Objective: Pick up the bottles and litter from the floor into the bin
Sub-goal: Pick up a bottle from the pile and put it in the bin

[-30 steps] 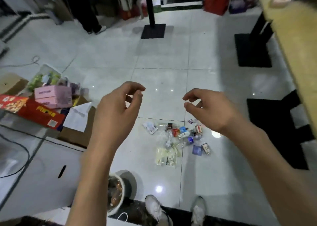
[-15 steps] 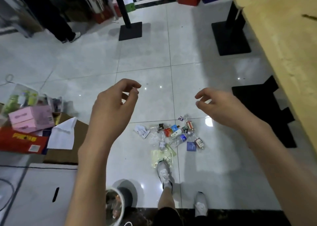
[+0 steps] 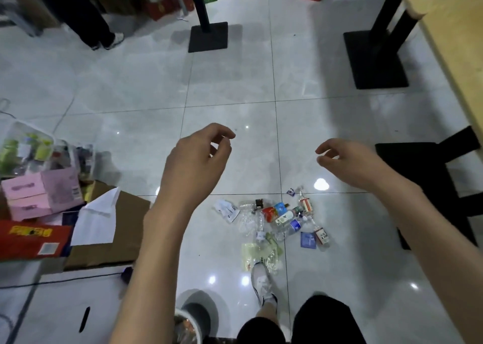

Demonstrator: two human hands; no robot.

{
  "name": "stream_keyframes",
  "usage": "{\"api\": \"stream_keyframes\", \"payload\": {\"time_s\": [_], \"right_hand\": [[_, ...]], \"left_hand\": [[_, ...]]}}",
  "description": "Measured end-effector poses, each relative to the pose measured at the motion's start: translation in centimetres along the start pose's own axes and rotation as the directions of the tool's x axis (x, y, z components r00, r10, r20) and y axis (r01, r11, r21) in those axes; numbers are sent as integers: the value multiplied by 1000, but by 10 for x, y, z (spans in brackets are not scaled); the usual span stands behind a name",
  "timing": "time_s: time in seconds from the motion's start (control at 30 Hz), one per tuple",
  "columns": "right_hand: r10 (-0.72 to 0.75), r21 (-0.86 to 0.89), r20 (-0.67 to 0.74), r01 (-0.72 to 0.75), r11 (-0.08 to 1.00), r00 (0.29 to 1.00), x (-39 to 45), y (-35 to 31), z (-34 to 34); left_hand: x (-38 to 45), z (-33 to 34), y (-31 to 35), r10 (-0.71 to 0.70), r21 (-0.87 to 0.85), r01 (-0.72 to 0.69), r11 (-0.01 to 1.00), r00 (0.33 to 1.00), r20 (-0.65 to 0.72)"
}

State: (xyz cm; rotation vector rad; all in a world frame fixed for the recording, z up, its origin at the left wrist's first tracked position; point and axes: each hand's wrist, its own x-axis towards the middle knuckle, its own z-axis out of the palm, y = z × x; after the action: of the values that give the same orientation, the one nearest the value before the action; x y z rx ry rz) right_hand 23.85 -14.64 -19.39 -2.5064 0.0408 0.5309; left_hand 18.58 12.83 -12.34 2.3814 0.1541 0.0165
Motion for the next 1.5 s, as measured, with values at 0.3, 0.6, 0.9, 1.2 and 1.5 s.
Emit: {"api": "stream_keyframes", "payload": {"time_s": [0.3, 0.6, 0.9, 1.2, 1.5], "right_hand": [[33, 9, 1, -33, 999, 999, 134, 25, 37], [17, -87, 84, -9, 996, 996, 287, 148, 226], [-94, -133, 78, 103, 986, 993, 405, 305, 451], [-23, -196, 92, 41, 980, 995, 492, 455, 602], [-36, -256, 22, 41, 966, 999, 537, 505, 655]], "left_hand": [[116, 95, -73, -86, -11, 88, 996, 993, 75], [194, 311, -247, -138, 111, 129, 985, 987, 80], [205, 534, -435, -129, 168, 114, 979, 988, 86], [194, 693, -578, -74, 208, 44, 977, 987, 140], [196, 736, -619, -64, 266, 12, 964, 980, 187]]}}
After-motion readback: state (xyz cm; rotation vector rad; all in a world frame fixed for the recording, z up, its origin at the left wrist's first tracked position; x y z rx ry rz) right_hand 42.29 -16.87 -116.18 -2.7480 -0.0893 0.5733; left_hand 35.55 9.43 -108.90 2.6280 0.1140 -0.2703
